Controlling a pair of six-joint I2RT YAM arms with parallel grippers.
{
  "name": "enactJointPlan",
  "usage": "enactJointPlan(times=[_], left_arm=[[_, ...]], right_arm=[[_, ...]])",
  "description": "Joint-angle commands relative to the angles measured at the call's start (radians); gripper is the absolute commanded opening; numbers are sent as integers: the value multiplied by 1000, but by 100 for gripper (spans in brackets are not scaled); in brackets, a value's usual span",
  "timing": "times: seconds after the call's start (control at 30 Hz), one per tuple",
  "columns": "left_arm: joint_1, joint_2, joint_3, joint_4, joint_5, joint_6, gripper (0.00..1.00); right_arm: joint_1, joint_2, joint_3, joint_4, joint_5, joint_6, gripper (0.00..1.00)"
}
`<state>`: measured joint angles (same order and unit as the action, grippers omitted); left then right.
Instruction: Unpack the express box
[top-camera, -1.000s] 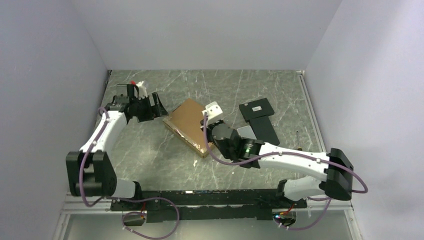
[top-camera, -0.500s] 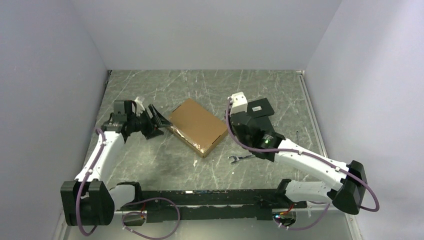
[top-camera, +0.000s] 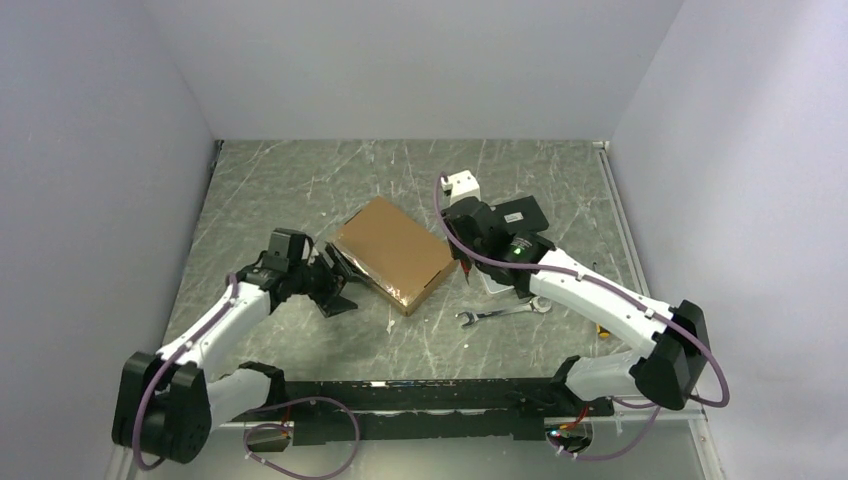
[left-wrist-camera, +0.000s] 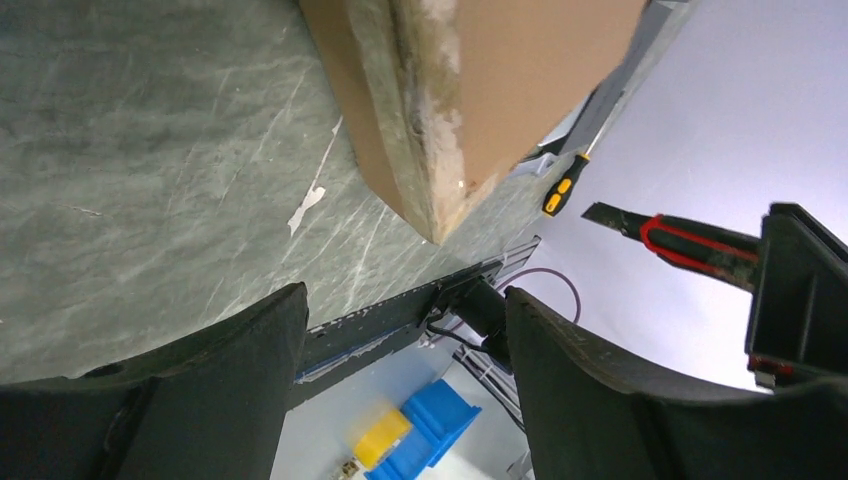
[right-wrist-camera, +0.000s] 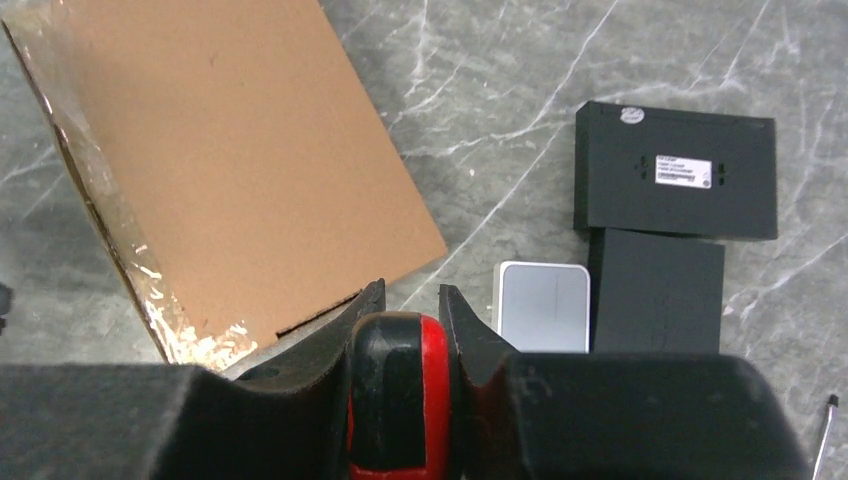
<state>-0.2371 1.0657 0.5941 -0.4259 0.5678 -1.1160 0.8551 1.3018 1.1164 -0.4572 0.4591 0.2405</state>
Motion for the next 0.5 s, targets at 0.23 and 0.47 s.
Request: enactJointPlan(times=[0.23, 0.47], left_arm=[[-46, 121, 82, 29, -47, -33, 77], [-45, 122, 33, 180, 85, 17, 77]], right_arm=[[-171, 142, 203, -47, -198, 22, 0], [-176, 366, 436, -203, 31, -82, 0]])
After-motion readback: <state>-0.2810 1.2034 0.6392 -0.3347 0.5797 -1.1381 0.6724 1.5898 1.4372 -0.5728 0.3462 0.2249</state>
